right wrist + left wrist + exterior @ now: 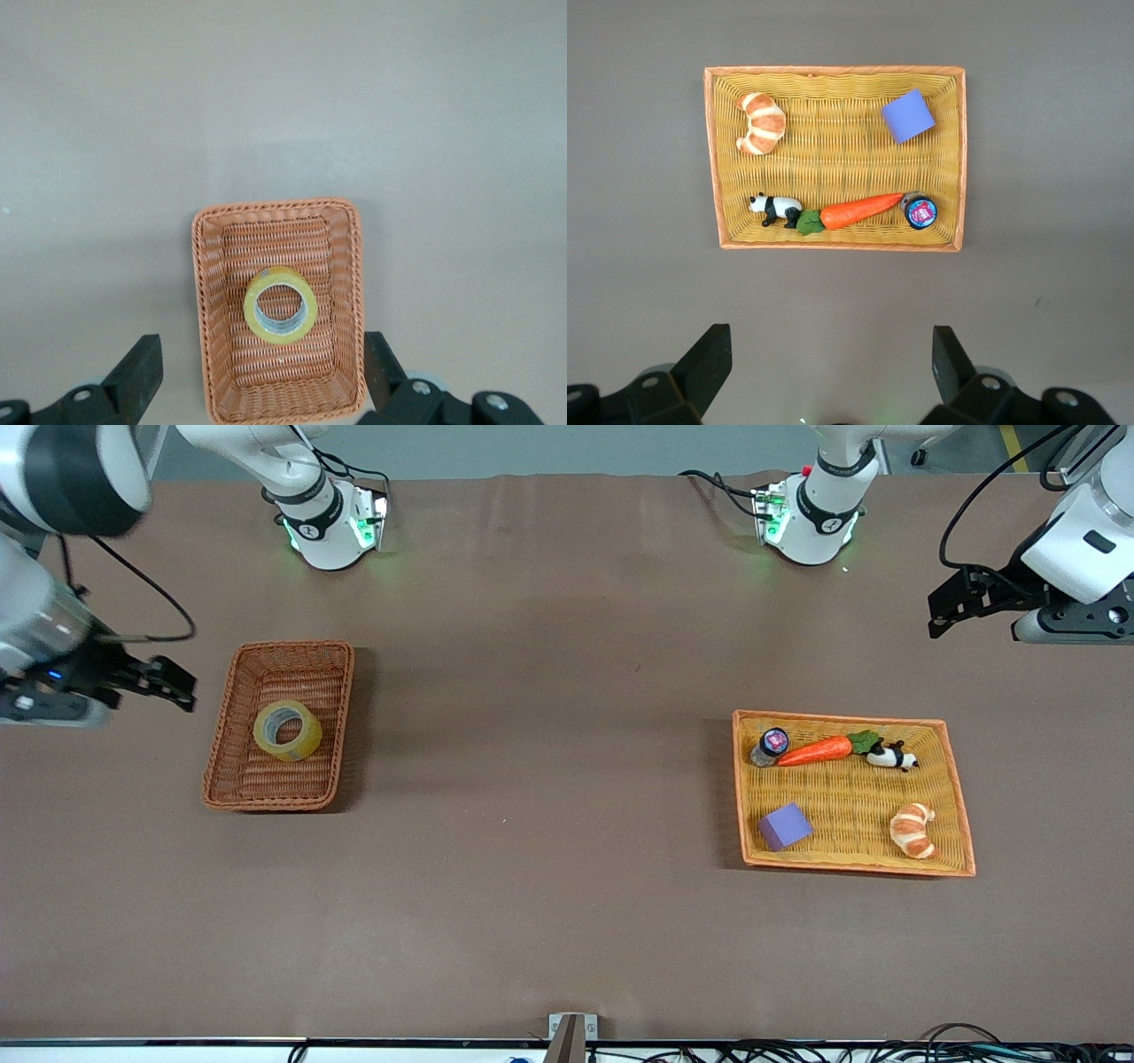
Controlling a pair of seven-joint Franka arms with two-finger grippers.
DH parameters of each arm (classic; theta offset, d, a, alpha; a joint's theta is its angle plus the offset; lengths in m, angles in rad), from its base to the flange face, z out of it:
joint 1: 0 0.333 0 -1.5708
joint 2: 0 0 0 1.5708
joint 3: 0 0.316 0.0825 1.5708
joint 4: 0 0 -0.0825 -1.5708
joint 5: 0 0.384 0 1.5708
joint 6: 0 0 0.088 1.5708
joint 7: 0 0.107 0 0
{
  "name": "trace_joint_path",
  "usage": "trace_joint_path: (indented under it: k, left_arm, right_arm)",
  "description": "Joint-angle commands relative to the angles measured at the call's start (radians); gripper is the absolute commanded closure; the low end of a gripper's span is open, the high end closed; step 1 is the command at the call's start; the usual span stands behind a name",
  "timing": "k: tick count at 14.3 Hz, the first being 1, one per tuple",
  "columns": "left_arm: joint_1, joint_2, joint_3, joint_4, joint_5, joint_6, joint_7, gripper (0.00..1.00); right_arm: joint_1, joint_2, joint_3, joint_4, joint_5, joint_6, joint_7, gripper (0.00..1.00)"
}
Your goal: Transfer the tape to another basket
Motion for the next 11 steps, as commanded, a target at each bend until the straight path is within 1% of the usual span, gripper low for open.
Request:
trace_joint_path:
  k: [1,3,6,8,11]
  left_arm:
    - [-0.003,0.000,-0.001,0.003,-0.016,0.006,0.016,0.00]
    - [-0.001,0.000,-0.001,0.003,-0.016,0.004,0.018,0.00]
    - [0.005,0.001,0.001,0.018,-0.014,-0.008,0.022,0.00]
    - [0.005,0.006,0.002,0.032,-0.013,-0.009,0.022,0.00]
    - [0.000,0.021,0.002,0.055,-0.004,-0.016,0.024,0.00]
  right_arm:
    - [-0.042,0.036,0.013,0.143,0.038,-0.083,0.014,0.00]
    - [-0.065,0.036,0.026,0.212,0.043,-0.146,0.004,0.00]
    - [-0.083,0.037,0.029,0.217,0.049,-0.148,0.009,0.00]
    - [-0.109,0.037,0.030,0.214,0.124,-0.154,0.009,0.00]
    - [-0.105,0.036,0.030,0.214,0.130,-0.165,0.008,0.00]
